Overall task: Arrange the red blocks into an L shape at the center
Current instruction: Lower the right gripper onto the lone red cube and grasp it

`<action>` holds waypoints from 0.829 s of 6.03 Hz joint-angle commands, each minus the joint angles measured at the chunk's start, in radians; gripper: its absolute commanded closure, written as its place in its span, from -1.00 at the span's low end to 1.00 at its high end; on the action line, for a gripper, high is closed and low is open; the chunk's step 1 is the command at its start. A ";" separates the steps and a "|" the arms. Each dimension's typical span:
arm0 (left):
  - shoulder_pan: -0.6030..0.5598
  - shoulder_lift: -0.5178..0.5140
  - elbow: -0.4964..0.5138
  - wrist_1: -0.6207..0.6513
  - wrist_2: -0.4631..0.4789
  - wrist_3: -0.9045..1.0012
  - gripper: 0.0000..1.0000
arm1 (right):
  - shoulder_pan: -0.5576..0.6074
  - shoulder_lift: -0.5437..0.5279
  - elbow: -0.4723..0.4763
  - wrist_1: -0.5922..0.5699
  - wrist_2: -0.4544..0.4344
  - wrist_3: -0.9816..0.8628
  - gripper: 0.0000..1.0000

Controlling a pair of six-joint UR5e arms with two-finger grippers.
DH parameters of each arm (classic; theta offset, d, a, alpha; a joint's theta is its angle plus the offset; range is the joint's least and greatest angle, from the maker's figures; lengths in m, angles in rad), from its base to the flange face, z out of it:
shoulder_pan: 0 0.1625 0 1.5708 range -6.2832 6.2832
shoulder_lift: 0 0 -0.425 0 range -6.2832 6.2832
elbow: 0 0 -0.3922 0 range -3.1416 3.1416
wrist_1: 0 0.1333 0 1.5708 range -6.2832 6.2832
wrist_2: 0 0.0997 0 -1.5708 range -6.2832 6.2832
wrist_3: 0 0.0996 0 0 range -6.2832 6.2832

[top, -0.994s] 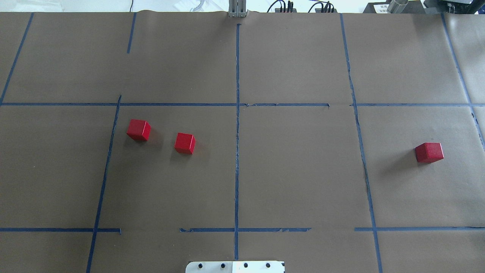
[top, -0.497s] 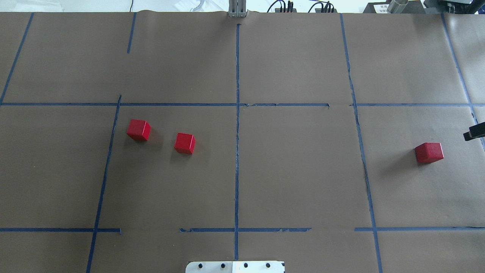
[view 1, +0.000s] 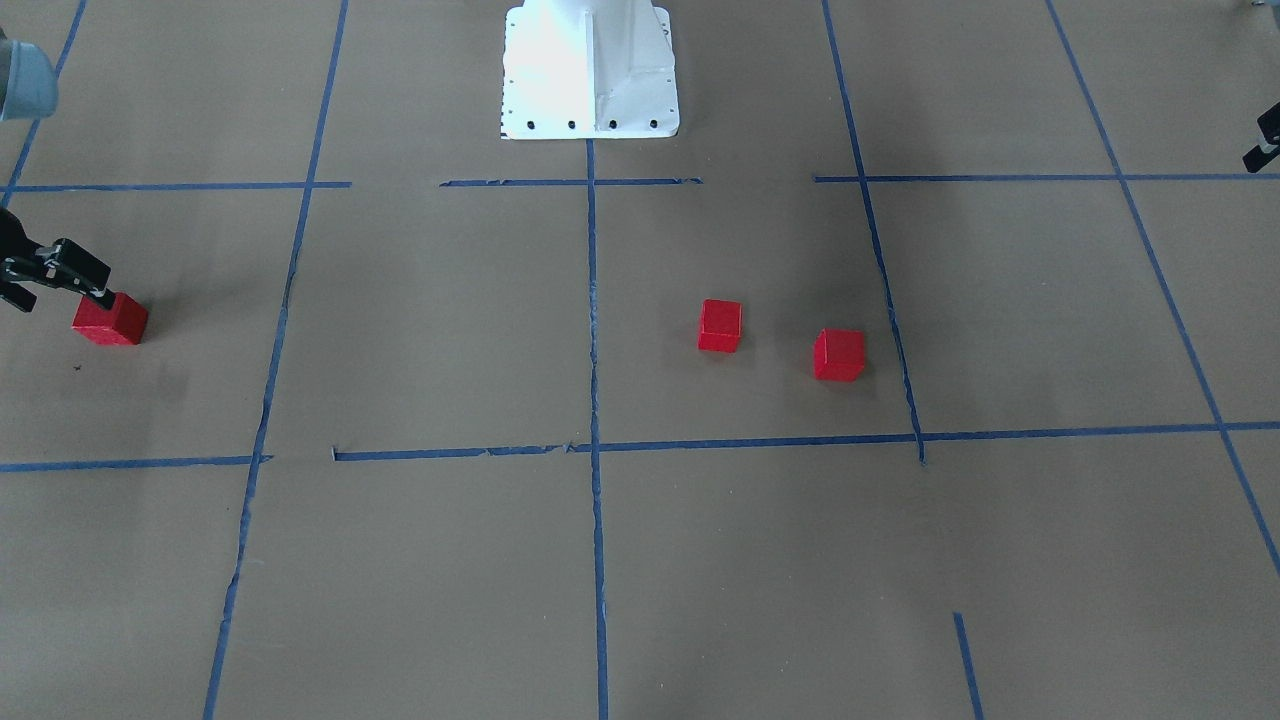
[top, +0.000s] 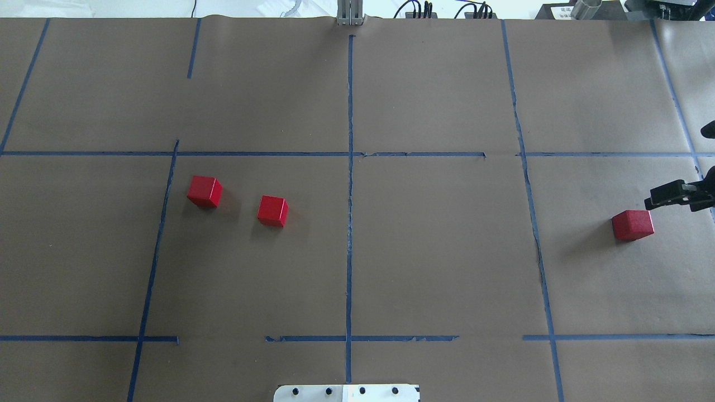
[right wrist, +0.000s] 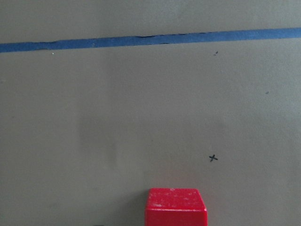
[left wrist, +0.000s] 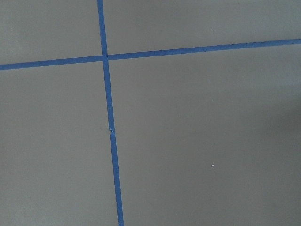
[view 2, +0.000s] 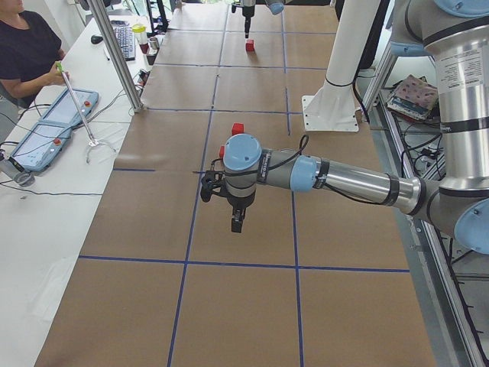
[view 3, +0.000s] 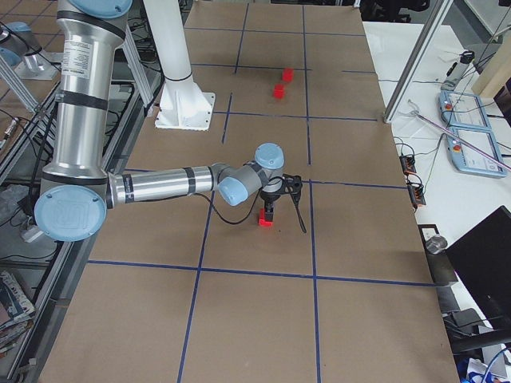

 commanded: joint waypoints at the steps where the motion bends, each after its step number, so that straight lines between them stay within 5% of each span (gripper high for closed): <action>1: -0.001 0.000 -0.005 0.000 -0.001 0.000 -1.00 | -0.019 0.023 -0.042 0.002 -0.027 0.000 -0.98; 4: -0.001 0.000 -0.016 0.002 -0.002 -0.002 -1.00 | -0.070 0.023 -0.065 0.002 -0.030 -0.004 -0.97; 5: -0.001 0.000 -0.014 0.002 -0.001 -0.002 -1.00 | -0.071 0.023 -0.079 0.001 -0.030 -0.006 -0.75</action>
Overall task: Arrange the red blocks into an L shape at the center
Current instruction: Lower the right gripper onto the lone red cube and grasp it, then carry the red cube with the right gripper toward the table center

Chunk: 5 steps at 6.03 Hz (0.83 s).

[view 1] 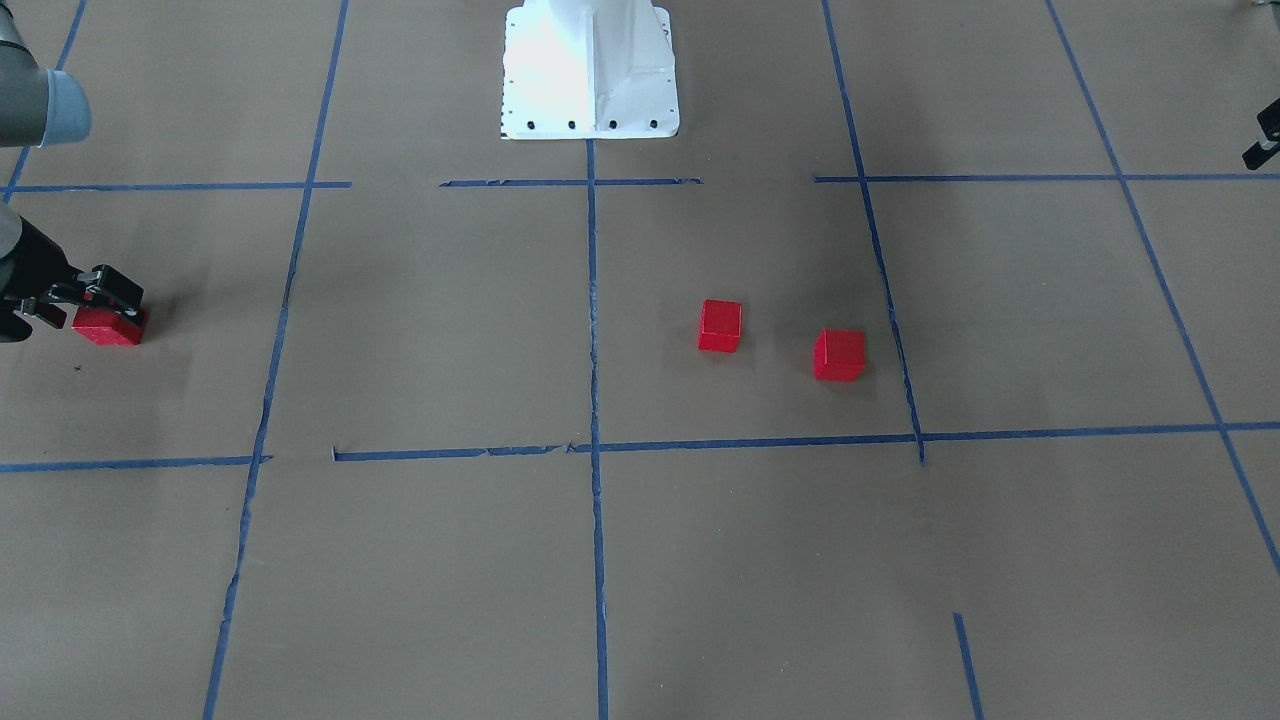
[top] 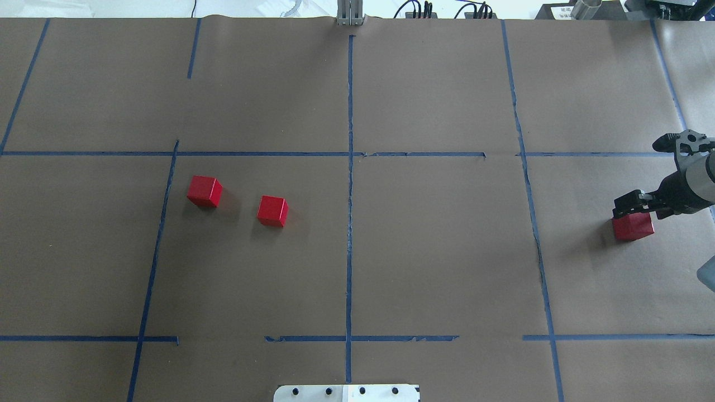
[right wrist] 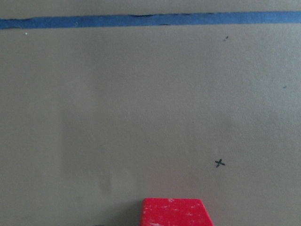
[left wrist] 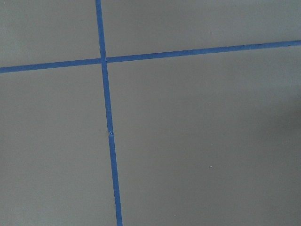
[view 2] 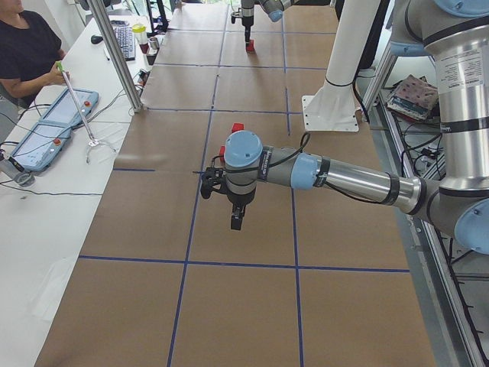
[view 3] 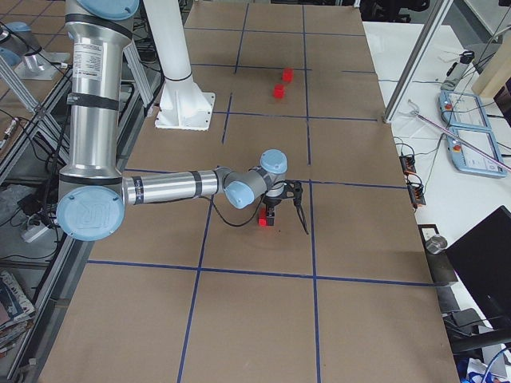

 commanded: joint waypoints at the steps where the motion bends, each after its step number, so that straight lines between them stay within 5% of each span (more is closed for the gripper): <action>1: 0.000 0.000 0.000 0.000 -0.001 0.000 -1.00 | -0.013 0.000 -0.013 0.001 0.001 -0.005 0.25; 2: 0.000 0.000 -0.001 0.000 -0.001 -0.002 -1.00 | -0.019 0.000 -0.010 0.001 0.007 -0.003 0.94; 5: 0.002 -0.012 -0.001 0.000 -0.001 -0.002 -1.00 | -0.074 0.159 0.180 -0.095 0.013 0.046 1.00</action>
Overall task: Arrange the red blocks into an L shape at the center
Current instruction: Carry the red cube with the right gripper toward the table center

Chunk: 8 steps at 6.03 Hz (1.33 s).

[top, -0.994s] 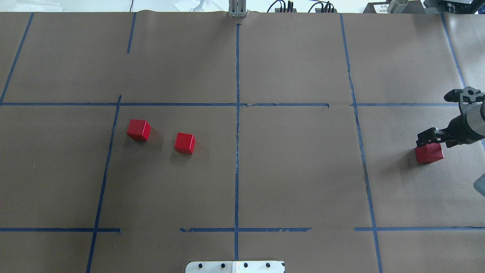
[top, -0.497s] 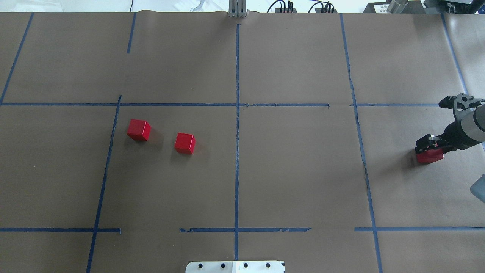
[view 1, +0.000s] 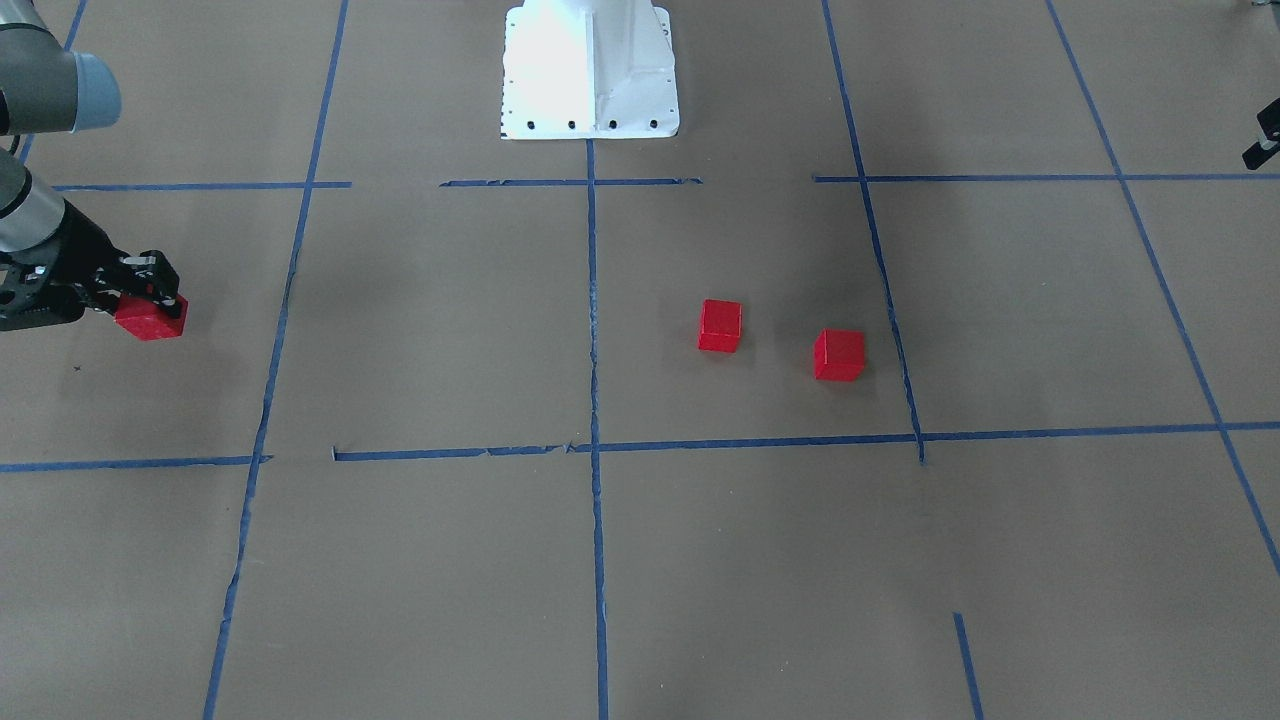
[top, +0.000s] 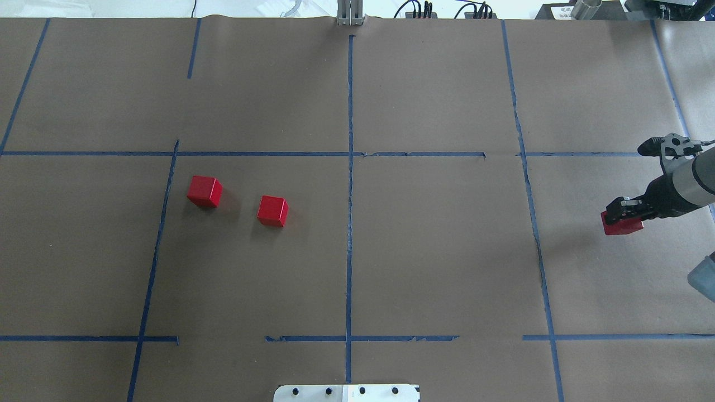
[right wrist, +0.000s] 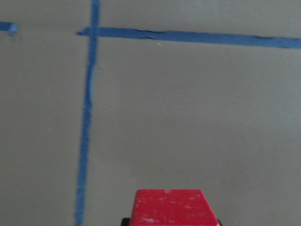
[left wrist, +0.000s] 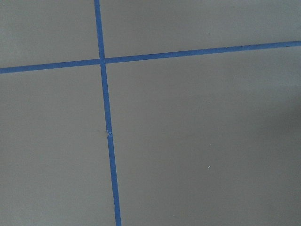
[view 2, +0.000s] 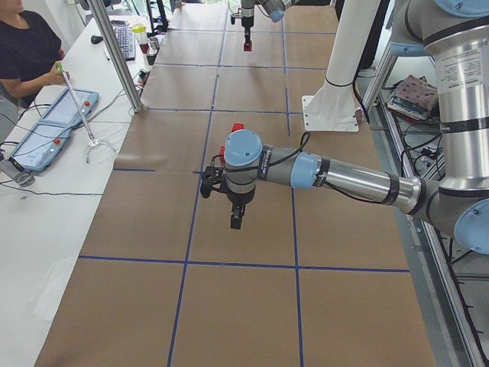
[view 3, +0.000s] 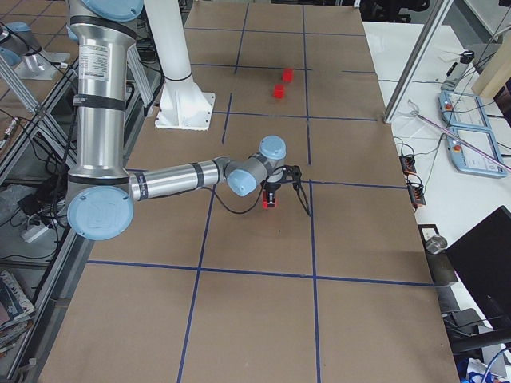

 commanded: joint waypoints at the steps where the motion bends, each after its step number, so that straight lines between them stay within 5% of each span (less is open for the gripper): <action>1: 0.006 -0.010 -0.001 -0.002 0.000 0.001 -1.00 | -0.116 0.241 0.041 -0.190 -0.010 0.127 1.00; 3: 0.029 -0.046 -0.001 -0.002 0.000 0.003 -1.00 | -0.237 0.436 0.021 -0.339 -0.091 0.247 1.00; 8: 0.152 -0.111 -0.001 -0.097 0.000 -0.130 -1.00 | -0.423 0.834 -0.361 -0.347 -0.280 0.542 1.00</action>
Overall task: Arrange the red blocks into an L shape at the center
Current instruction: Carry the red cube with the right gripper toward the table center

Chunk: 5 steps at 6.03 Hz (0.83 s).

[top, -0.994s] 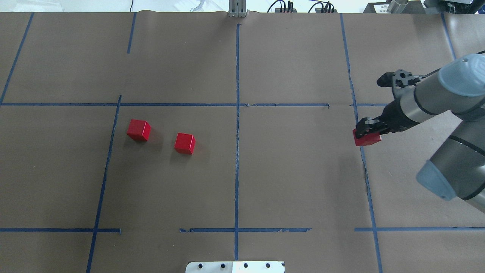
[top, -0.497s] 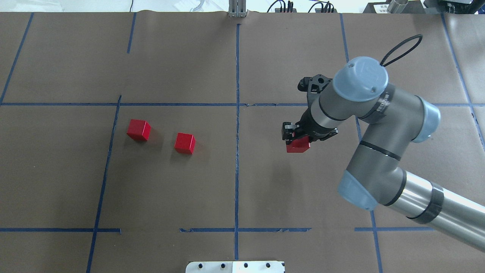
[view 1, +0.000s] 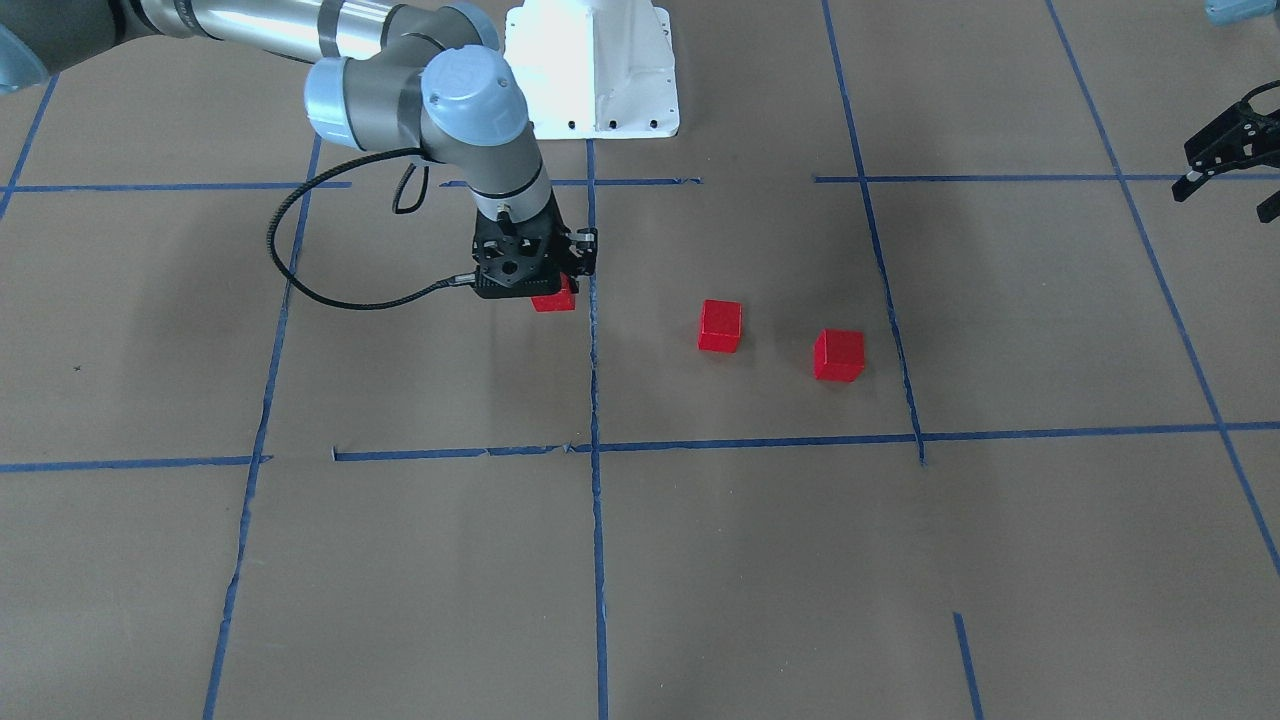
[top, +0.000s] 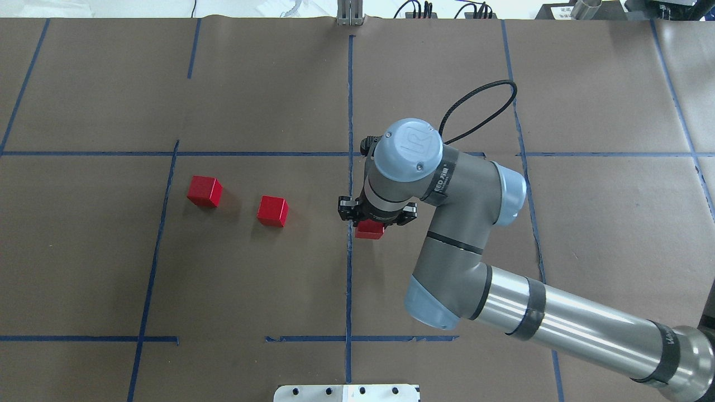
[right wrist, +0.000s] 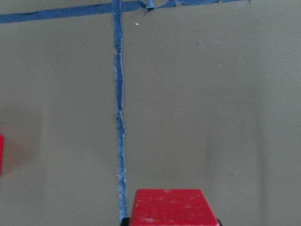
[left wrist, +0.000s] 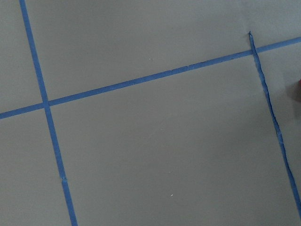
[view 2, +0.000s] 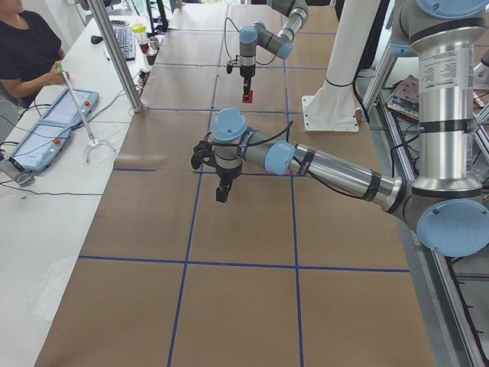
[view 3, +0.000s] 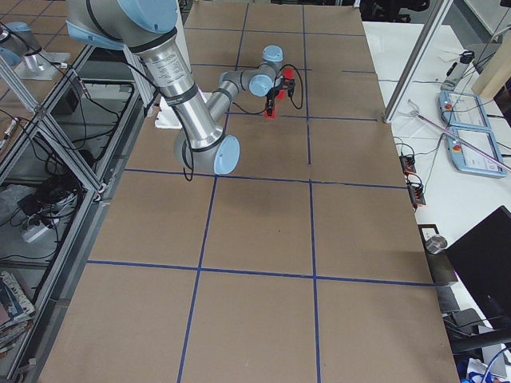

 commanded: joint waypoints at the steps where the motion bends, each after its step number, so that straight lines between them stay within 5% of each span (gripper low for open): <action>1: 0.007 -0.007 -0.002 0.000 -0.001 -0.018 -1.00 | -0.020 0.081 -0.098 0.000 -0.020 0.032 1.00; 5: 0.007 -0.006 -0.002 0.003 -0.038 -0.020 -1.00 | -0.029 0.102 -0.131 -0.002 -0.039 0.015 0.84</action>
